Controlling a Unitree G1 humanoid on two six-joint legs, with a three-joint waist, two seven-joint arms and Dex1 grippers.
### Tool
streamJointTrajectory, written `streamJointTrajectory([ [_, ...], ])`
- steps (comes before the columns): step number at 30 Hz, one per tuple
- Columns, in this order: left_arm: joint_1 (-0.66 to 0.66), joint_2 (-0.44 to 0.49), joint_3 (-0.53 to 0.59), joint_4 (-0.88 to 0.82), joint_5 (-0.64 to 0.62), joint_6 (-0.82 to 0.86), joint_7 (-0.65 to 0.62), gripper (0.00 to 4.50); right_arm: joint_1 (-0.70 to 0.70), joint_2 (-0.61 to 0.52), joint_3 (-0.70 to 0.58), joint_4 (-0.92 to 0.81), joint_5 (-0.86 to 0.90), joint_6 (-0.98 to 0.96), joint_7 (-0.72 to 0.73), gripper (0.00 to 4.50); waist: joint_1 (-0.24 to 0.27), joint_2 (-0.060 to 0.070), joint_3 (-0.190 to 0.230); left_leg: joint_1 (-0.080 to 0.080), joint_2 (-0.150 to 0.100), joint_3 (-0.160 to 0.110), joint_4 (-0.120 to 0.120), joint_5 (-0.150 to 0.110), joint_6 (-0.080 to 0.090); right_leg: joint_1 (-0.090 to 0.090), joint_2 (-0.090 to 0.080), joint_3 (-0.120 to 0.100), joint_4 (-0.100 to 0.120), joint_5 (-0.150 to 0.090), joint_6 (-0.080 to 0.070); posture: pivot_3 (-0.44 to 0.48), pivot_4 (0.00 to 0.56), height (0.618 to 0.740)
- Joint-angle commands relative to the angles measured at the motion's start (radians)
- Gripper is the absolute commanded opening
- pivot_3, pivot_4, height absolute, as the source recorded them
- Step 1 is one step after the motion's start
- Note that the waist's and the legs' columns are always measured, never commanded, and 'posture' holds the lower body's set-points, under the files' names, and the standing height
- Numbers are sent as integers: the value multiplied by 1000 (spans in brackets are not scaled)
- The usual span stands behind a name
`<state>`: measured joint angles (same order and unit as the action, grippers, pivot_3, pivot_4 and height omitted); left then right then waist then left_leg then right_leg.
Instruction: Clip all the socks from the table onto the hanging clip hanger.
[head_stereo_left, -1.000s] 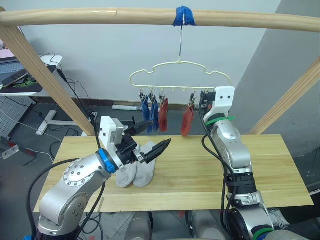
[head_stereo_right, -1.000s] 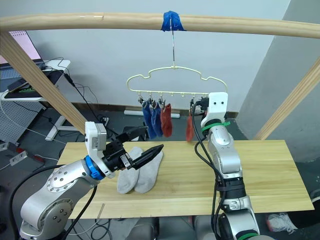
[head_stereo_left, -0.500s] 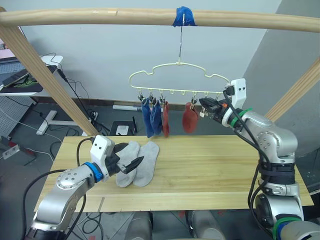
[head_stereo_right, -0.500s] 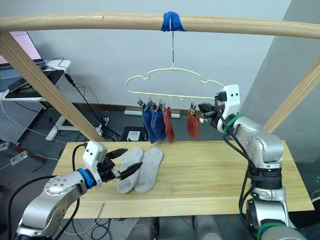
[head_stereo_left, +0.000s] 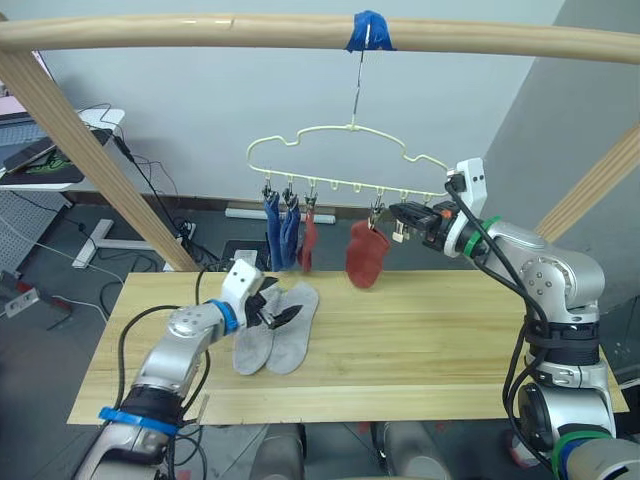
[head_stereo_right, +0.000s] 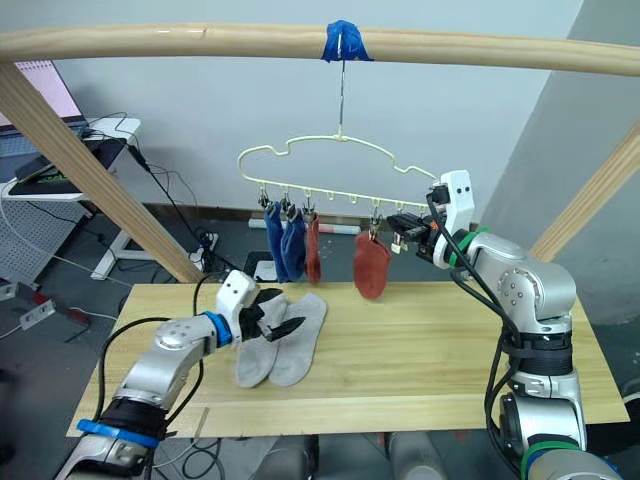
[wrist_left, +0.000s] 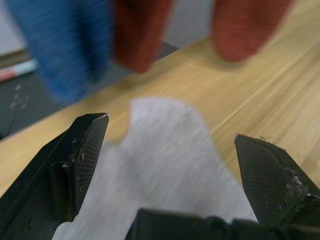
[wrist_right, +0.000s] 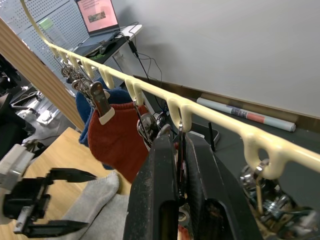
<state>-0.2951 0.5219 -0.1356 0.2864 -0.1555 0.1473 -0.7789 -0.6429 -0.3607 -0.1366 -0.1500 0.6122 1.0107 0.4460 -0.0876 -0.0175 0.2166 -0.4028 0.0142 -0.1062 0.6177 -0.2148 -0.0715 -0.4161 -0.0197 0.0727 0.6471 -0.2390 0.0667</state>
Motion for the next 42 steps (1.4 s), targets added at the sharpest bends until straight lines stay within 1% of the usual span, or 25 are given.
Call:
streamJointTrajectory([
  [1, -60, -26, -52, 133, 82, -72, -1, 4500, -13, -3, -20, -47, 17, 2, -18, 9, -3, 0, 0, 0, 0, 0, 0, 0, 0, 0, 0, 0, 0, 0, 0, -128, 197, 740],
  [3, -119, -55, -97, 268, 148, -114, 11, 4500, -14, -3, -26, -55, 18, 5, -32, 9, -4, 0, 0, 1, 0, 0, -1, 0, 0, 0, 0, 0, 1, 0, 0, -141, 195, 740],
  [5, -163, -84, -111, 364, 175, -151, 10, 4500, -13, -4, -29, -64, 20, 8, -40, 9, -8, 0, 0, 1, 0, 0, 0, 0, 0, 0, 1, 0, 1, 0, 0, -157, 192, 740],
  [9, -231, -131, -127, 508, 214, -219, -5, 4500, -8, -8, -39, -79, 25, 16, -59, 9, -14, 0, 0, 0, 0, 0, 0, 0, 0, 0, 0, 0, 0, 0, 1, -171, 194, 740],
  [12, -251, -134, -151, 589, 260, -272, -18, 4500, -4, -9, -46, -92, 34, 28, -70, 9, -24, 0, 0, 0, 0, 0, 0, 0, 0, 0, 0, 0, 0, 0, 1, -178, 196, 740],
  [13, -249, -136, -152, 595, 256, -266, -42, 4500, -3, -9, -48, -94, 35, 30, -72, 9, -26, 0, 0, 0, 0, 0, 0, 0, 0, 0, 0, 0, 0, 0, 1, -181, 197, 740],
  [14, -248, -138, -149, 599, 252, -260, -60, 4140, -3, -9, -49, -96, 36, 32, -74, 0, -28, 0, 0, 0, 0, 0, 0, 0, 0, 0, 0, 0, 0, 0, 1, -181, 198, 740],
  [15, -240, -137, -150, 594, 248, -256, -86, 3965, -3, -11, -49, -96, 35, 30, -74, 0, -30, 0, 0, 0, 0, 0, 0, 0, 0, 0, 0, 0, 1, 0, 1, -181, 198, 740],
  [17, -220, -134, -150, 572, 242, -256, -122, 3426, -3, -13, -50, -93, 34, 27, -77, 0, -34, 0, 0, 1, 0, 0, 0, 0, 0, 1, 0, 0, 1, 0, 1, -182, 203, 740],
  [21, -192, -130, -142, 530, 240, -260, -148, 2705, -3, -14, -51, -88, 34, 24, -81, 0, -38, 0, 0, 2, 0, 0, 0, 0, 0, 2, 0, 0, 1, 0, 1, -177, 206, 740],
  [25, -137, -115, -141, 412, 226, -295, -185, 1883, -4, -14, -52, -74, 31, 15, -80, 0, -43, 0, 0, 2, 0, 0, 0, 0, 0, 2, 0, 0, 1, 0, 1, -177, 206, 740],
  [29, -102, -113, -127, 314, 209, -286, -200, 762, -7, -13, -54, -64, 35, 15, -83, 0, -44, 0, 0, 1, 0, -1, -1, 0, 0, 1, 0, 0, 1, 0, 1, -166, 210, 740],
  [32, -77, -114, -111, 234, 184, -273, -210, 66, -12, -9, -62, -57, 43, 24, -89, 0, -44, 0, 0, 1, 0, -1, 0, 0, 0, 1, 0, 0, 1, 0, 1, -166, 210, 740],
  [33, -67, -113, -108, 202, 174, -268, -214, 5, -15, -9, -66, -52, 46, 27, -90, 0, -44, 0, 0, 1, 0, -1, 0, 0, 0, 1, 0, 0, 1, 0, 1, -163, 213, 740],
  [39, -29, -100, -106, 86, 133, -240, -233, 5, -20, -26, -61, -40, 48, 28, -79, 0, -45, 0, 0, 1, 0, -1, -1, 0, 0, 1, 0, 0, 1, 0, 1, -158, 215, 740],
  [42, -52, -142, -43, -64, 48, -258, -179, 5, -52, -3, -128, -19, 120, 124, -115, 0, -42, 0, 2, 1, 0, -1, 0, 0, 0, 1, 0, 0, 1, 0, 1, -156, 214, 740],
])
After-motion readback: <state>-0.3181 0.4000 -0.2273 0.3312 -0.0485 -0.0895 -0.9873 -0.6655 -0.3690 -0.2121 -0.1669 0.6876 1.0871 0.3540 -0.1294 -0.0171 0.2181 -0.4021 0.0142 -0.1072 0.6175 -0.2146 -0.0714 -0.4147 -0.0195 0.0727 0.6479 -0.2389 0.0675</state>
